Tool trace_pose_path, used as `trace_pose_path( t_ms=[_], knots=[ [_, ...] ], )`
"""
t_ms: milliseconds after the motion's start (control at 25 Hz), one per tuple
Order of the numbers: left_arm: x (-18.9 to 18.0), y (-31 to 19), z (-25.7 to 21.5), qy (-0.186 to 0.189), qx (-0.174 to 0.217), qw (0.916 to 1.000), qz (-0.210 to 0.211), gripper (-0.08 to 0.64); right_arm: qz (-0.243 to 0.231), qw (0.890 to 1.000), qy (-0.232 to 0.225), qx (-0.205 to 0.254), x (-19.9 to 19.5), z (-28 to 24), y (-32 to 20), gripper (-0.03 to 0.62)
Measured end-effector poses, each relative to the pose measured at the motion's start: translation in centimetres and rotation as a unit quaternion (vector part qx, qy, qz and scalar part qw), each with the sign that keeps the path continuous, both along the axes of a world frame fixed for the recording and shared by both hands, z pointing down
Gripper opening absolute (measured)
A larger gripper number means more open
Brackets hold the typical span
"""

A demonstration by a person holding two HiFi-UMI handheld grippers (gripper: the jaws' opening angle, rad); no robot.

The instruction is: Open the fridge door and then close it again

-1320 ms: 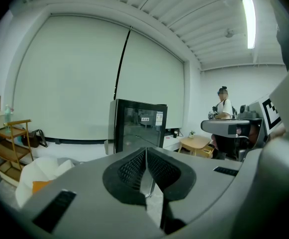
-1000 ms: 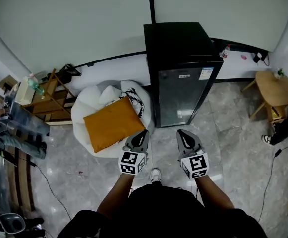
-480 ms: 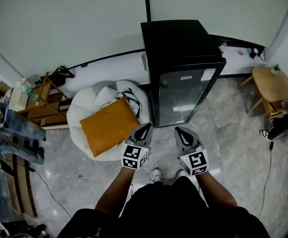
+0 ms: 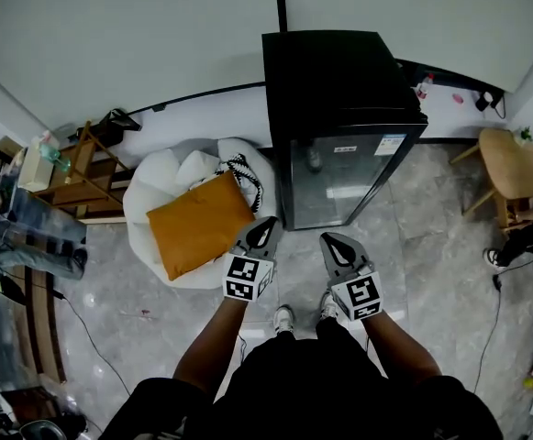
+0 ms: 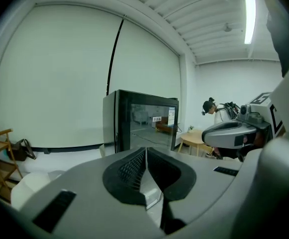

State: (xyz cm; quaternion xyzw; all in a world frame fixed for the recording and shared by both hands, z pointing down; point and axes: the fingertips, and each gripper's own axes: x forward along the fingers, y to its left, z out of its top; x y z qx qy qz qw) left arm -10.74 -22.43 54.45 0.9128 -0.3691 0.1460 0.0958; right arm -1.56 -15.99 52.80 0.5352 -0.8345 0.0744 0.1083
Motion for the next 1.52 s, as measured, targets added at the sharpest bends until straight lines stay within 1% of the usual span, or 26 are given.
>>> trace_pose_path(
  t_ms=[240, 440, 480, 520, 560, 680, 800, 1040, 1280, 1400, 1520],
  knots=[
    [0.4, -2.7, 0.8, 0.012, -0.01, 0.9991, -0.039, 0.031, -0.015, 1.0, -0.01, -0.01, 1.4, 0.8, -2.4, 0.017],
    [0.4, -5.0, 1.8, 0.02, -0.018, 0.9976, -0.064, 0.041, -0.025, 1.0, -0.01, -0.002, 1.5, 1.4, -3.5, 0.017],
    [0.5, -5.4, 2.1, 0.02, -0.02, 0.9974, -0.066, 0.062, -0.028, 1.0, -0.011, -0.004, 1.5, 1.6, -3.6, 0.017],
    [0.8, -5.9, 2.3, 0.019, -0.021, 0.9973, -0.067, 0.111, -0.029, 0.999, -0.011, -0.006, 1.6, 1.9, -3.8, 0.017],
    [1.0, -6.4, 2.5, 0.018, -0.022, 0.9973, -0.068, 0.136, -0.03, 0.999, -0.012, -0.008, 1.7, 2.1, -3.9, 0.017],
    [1.6, -7.9, 3.1, 0.013, -0.023, 0.997, -0.072, 0.15, -0.033, 0.999, -0.014, -0.013, 2.0, 2.6, -4.4, 0.017],
    [2.1, -9.4, 3.7, 0.011, -0.026, 0.9969, -0.073, 0.179, -0.033, 0.999, -0.02, -0.017, 2.3, 3.0, -4.9, 0.017],
    [3.1, -12.3, 4.4, 0.023, -0.037, 0.9958, -0.08, 0.179, -0.024, 0.999, -0.026, -0.031, 3.6, 4.4, -5.3, 0.017],
    [3.9, -14.2, 5.0, 0.007, -0.038, 0.9953, -0.089, 0.179, -0.021, 0.999, -0.032, -0.034, 4.5, 5.0, -5.1, 0.017],
    [4.3, -14.8, 5.1, -0.005, -0.034, 0.996, -0.083, 0.179, -0.016, 0.999, -0.033, -0.033, 4.9, 5.1, -5.1, 0.017],
    [4.6, -14.8, 5.2, -0.006, -0.028, 0.9965, -0.079, 0.179, -0.009, 0.999, -0.031, -0.033, 5.7, 5.3, -4.9, 0.017]
  ],
)
